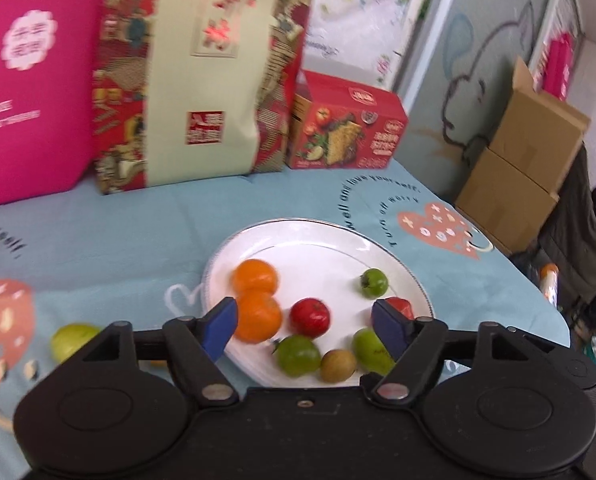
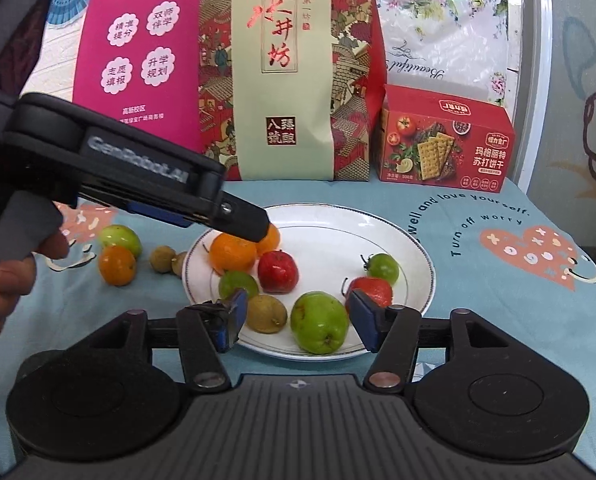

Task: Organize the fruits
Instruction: 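Lift both open tools off the plate and move them back to the fruit row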

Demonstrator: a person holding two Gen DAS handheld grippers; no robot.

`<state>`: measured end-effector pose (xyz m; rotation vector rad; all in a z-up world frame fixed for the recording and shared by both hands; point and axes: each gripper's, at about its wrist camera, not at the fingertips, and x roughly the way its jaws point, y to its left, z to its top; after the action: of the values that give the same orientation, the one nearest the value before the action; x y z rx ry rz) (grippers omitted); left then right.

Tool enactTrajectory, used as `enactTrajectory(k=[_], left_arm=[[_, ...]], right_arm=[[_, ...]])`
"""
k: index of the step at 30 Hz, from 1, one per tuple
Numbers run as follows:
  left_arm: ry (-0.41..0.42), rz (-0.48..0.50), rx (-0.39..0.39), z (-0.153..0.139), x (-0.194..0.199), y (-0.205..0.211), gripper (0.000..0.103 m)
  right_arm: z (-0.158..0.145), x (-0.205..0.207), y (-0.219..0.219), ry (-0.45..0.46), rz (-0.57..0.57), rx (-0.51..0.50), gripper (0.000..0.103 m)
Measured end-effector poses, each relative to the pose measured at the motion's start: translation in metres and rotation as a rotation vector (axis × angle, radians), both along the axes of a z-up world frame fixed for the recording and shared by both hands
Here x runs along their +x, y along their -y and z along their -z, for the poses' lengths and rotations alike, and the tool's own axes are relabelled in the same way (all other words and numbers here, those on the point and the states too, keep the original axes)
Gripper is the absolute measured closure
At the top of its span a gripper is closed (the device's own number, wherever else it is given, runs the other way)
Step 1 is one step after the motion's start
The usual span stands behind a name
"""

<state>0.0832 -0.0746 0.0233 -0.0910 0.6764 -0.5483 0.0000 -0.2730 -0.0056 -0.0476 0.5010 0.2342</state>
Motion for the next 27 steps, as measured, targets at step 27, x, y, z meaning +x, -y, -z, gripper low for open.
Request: enactTrajectory(k=[27], left_arm=[[-0.095, -0.354, 0.023, 0.031, -0.035, -0.113, 0.0]], right_arm=[[0.003, -0.005, -0.086, -0.068, -0.264, 0.023, 0.009]])
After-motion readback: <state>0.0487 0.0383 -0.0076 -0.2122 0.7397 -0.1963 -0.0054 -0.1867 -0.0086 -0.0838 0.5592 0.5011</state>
